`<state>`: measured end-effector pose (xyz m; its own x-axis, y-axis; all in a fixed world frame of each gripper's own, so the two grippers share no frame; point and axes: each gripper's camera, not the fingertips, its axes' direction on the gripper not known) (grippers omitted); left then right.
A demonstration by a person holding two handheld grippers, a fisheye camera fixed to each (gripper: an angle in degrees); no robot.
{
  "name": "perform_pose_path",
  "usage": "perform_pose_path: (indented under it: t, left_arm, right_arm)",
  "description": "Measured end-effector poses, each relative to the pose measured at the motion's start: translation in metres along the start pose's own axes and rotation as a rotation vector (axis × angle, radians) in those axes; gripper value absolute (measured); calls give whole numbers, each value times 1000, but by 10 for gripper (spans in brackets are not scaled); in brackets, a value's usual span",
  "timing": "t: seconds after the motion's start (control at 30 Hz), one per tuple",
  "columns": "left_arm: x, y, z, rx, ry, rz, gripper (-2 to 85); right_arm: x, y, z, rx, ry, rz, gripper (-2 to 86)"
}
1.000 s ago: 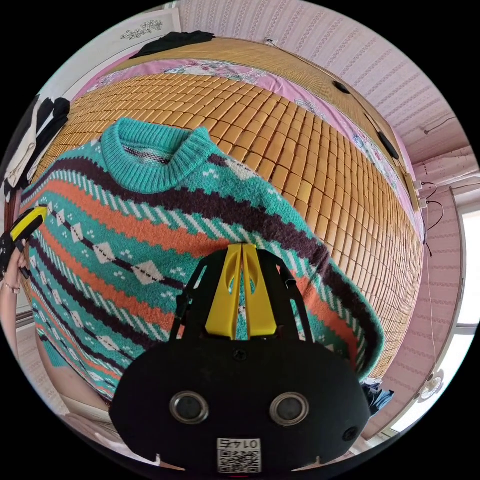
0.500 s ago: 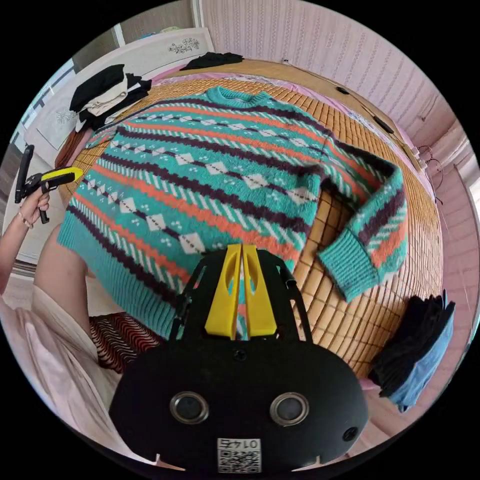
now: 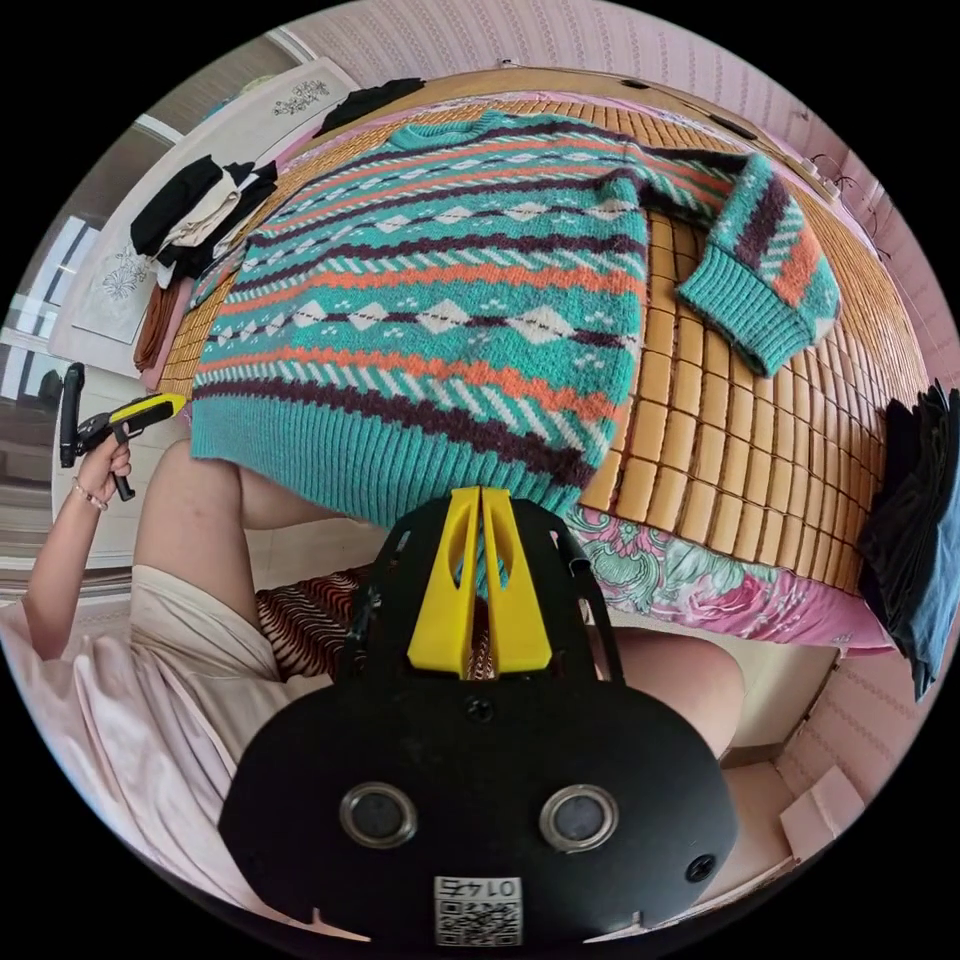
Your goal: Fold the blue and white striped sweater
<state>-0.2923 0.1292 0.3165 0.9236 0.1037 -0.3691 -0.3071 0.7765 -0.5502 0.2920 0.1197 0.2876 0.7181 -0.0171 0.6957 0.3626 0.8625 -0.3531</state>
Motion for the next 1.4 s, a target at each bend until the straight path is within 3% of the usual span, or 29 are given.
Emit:
perform_pose_path:
  t: [0.23,0.57,0.63,0.73,0.9,1.03,1.17,1.2,1.27,1.4]
  left_arm:
    - [62,-7,-29,101,15,148,-9]
    - [206,-130,-14,171,124,383,-1]
    - [235,-155,-4,166,125,441,3]
    - [280,-194,15,158,122,524,11]
    - [338,-270,43,180,88,584,22]
    - [363,-318,70,149,95,535,29]
    - [377,-349,133,-70,170,492,44]
    - [371,-353,132,-41,212,435,46]
    - [366,-358,129,-73,267,402,49]
    - [336,-310,83,73,283,507,49]
  right_arm:
    - [52,25,-54,169,153,-5,85]
    - [133,-25,-57,181,255,-67,132]
    - [148,-32,-38,101,264,-79,132]
    - [170,-25,-38,137,262,-82,87]
    - [224,-7,-94,210,58,-14,24]
    - [302,17,-197,452,-2,125,18]
    - [383,37,-267,566,201,383,17]
    - [388,40,-274,577,195,395,19]
    - [373,60,-292,641,193,321,24]
    - [315,88,-261,594,193,155,31]
